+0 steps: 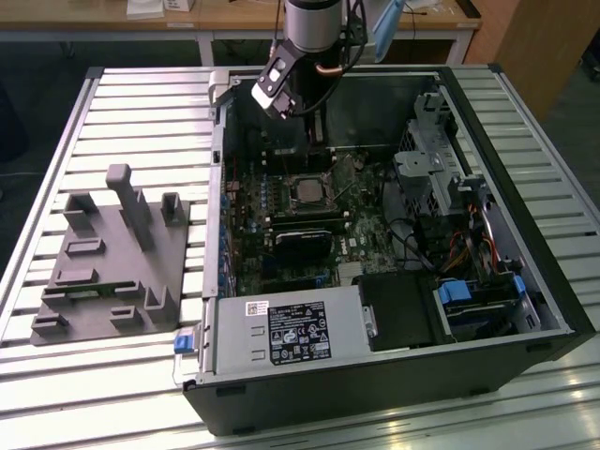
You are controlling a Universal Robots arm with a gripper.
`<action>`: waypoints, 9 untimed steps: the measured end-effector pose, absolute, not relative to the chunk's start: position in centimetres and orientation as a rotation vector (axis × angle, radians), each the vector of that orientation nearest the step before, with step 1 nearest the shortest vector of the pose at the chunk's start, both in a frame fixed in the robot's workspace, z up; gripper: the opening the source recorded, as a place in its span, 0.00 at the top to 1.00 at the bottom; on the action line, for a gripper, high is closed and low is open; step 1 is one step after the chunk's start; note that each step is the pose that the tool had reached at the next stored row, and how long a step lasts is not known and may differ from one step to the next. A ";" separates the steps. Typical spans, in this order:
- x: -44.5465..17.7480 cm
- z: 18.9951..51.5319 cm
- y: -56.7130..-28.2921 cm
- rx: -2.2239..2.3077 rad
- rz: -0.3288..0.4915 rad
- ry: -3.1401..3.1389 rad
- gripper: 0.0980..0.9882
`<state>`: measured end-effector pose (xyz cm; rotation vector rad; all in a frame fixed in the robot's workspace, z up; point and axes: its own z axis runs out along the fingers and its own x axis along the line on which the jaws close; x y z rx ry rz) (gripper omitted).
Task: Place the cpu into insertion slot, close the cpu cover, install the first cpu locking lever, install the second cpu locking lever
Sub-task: 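Close the cpu cover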
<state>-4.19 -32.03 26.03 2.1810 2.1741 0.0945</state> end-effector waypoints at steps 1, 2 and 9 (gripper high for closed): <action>-4.2 26.1 -32.0 2.181 0.095 2.174 0.99; -4.2 26.3 -32.0 2.181 0.094 2.174 0.99; -4.2 26.4 -32.0 2.181 0.095 2.174 0.99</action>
